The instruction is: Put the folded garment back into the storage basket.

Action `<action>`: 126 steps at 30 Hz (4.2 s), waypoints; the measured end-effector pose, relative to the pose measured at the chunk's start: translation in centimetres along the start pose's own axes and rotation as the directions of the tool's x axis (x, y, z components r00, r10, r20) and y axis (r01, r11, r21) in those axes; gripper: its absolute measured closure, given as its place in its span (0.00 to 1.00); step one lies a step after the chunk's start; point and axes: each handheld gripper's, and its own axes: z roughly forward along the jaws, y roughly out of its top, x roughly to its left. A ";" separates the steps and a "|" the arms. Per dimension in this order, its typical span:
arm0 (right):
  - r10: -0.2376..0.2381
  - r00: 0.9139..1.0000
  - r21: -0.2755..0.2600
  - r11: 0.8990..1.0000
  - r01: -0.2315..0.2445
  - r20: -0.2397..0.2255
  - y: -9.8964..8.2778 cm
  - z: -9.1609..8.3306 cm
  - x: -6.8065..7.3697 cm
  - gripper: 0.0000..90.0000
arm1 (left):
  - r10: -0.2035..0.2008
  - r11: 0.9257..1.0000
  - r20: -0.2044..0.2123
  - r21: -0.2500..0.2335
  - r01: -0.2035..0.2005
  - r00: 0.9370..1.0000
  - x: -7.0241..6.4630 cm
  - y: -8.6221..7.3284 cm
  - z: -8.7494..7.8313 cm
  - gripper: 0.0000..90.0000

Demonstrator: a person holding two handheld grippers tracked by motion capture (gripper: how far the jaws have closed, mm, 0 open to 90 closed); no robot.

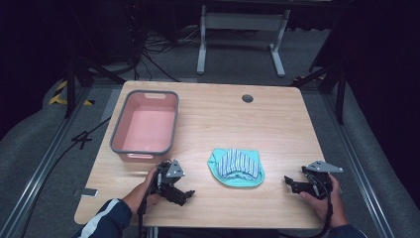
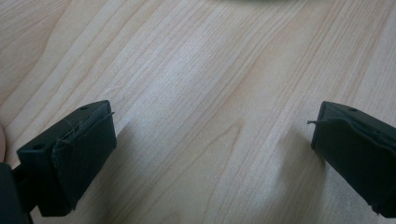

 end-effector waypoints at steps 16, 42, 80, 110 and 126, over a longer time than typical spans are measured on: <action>0.018 1.000 0.009 1.000 -0.018 0.019 0.0 -0.1 0.1 0.17 | 0.032 0.999 0.023 0.027 -0.033 0.999 0.4 0.3 -0.1 0.01; -0.130 0.982 -0.032 0.991 0.127 -0.138 6.4 0.7 5.5 0.39 | 0.069 0.995 0.003 -0.066 -0.068 0.998 0.1 8.0 1.1 0.35; -0.143 0.970 0.070 0.985 0.159 -0.197 7.3 6.1 7.6 0.55 | -0.021 1.000 -0.007 0.015 0.021 1.000 1.0 9.7 7.2 0.28; -0.150 0.963 0.056 0.984 0.167 -0.222 8.1 4.6 8.8 0.91 | 0.048 0.999 0.049 -0.027 -0.047 0.998 0.1 10.2 5.9 0.92; -0.112 0.970 0.027 0.992 0.121 -0.215 9.2 2.6 8.7 0.91 | 0.067 0.997 0.056 -0.040 -0.064 0.996 -0.5 11.6 4.1 0.92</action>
